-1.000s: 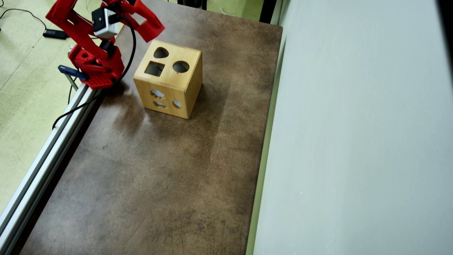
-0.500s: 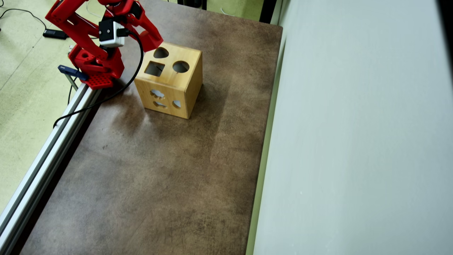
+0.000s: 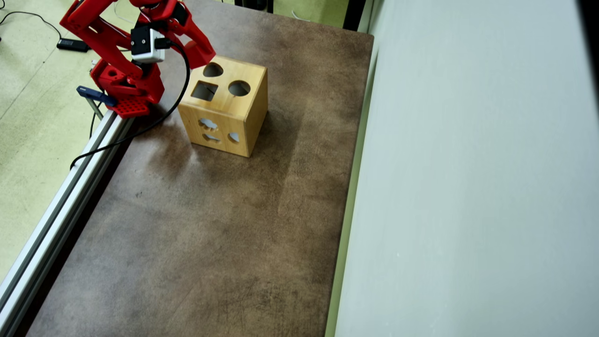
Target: Pick and place the red cube on the square hole
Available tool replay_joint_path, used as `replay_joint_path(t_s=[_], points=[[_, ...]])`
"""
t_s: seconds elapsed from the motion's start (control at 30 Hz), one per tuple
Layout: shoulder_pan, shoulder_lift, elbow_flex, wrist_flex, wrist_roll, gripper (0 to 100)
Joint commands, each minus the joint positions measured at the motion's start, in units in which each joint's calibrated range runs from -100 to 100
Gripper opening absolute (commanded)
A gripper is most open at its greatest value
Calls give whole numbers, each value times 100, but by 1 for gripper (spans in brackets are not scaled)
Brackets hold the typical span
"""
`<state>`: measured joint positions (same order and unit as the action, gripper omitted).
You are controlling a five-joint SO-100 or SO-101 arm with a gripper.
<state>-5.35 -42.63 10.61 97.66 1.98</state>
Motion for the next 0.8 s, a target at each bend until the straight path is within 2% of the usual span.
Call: replay_joint_path(t_s=[0.0, 0.5, 0.77], points=[[52, 4, -32, -15, -20, 1], [104, 912, -41, -23, -20, 1], [885, 1405, -32, -23, 20, 1]])
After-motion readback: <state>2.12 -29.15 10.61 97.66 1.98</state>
